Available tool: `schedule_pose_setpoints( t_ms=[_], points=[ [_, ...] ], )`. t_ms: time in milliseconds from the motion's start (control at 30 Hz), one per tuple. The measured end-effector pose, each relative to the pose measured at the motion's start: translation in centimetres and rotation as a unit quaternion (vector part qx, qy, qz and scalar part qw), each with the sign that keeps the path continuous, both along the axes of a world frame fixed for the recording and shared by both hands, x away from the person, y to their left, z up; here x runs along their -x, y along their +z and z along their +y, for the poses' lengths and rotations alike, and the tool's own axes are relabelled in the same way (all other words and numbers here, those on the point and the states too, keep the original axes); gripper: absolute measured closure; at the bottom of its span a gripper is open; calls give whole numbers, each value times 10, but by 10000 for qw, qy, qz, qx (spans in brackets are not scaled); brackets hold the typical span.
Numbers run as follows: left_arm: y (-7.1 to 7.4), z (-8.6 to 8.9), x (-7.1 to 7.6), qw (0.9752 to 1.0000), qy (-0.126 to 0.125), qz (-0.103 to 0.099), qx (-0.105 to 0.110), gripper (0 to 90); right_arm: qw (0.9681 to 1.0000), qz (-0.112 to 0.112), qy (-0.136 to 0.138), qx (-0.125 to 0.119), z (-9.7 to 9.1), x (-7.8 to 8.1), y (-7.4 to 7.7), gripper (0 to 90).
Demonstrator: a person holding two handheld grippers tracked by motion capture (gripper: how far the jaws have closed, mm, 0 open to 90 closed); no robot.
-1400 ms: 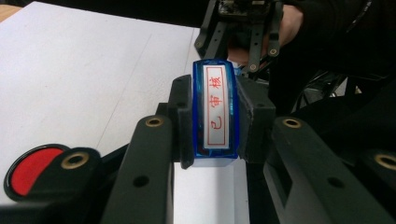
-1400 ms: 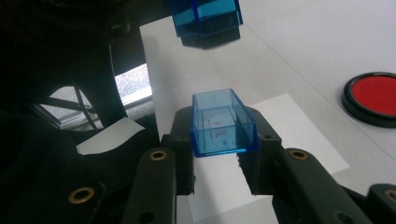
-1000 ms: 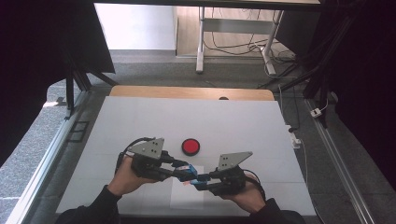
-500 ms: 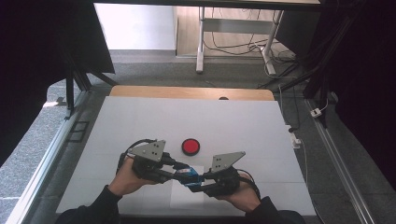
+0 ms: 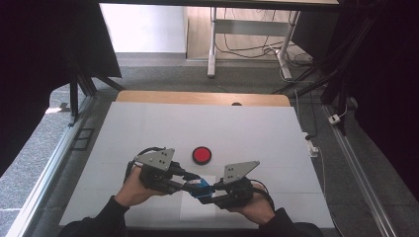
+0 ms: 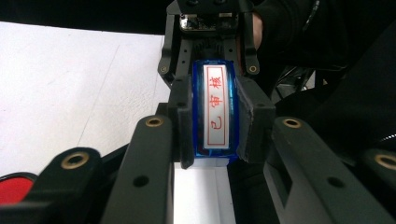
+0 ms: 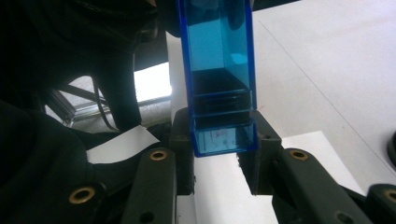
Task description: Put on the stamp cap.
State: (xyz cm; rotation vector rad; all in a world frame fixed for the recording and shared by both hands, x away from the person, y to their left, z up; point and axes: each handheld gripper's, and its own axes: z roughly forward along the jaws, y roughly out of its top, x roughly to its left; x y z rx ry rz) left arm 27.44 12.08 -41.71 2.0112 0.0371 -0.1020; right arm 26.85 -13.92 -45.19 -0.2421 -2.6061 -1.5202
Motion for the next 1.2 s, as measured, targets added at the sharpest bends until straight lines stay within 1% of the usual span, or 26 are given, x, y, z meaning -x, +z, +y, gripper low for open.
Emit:
schedule_pose_setpoints(
  t_ms=[67,133,233,333,500,567,600,700,800,833,933,1033,1133,1200],
  points=[
    [-1,-1,0,10000,-55,6,13,701,10000,26,46,-57,0,0,1,687],
    [-1,-1,0,10000,-56,4,19,701,10000,-12,68,-49,1,1,1,688],
    [-2,0,0,9999,-71,84,127,701,9999,11,70,-96,0,1,2,688],
    [-3,1,-1,9997,-108,111,201,701,9999,-26,92,-125,0,2,3,690],
    [-3,3,-2,9988,-145,238,413,701,9996,-135,116,-219,0,4,6,692],
    [-4,3,-2,9983,-150,288,489,701,9995,-119,118,-253,0,5,7,692],
    [-4,3,-2,9980,-161,316,519,702,9994,-149,117,-278,0,5,8,692],
    [-5,2,-2,9979,-168,348,524,702,9994,-149,158,-269,-1,5,8,692],
    [-7,1,-2,9979,-207,393,480,702,9992,-221,236,-253,0,6,8,689],
    [-7,1,-2,9980,-202,378,473,702,9991,-284,222,-240,0,7,8,688],
    [-6,0,-2,9984,-182,328,414,702,9991,-279,221,-219,-1,7,8,688],
    [-6,0,-2,9985,-183,339,399,700,9992,-281,187,-220,-1,7,7,686],
    [-6,0,-3,9986,-130,318,391,700,9993,-257,124,-234,-1,6,7,680],
    [-5,-1,-3,9987,-96,322,372,699,9993,-282,87,-215,-1,6,7,669]
  ],
)
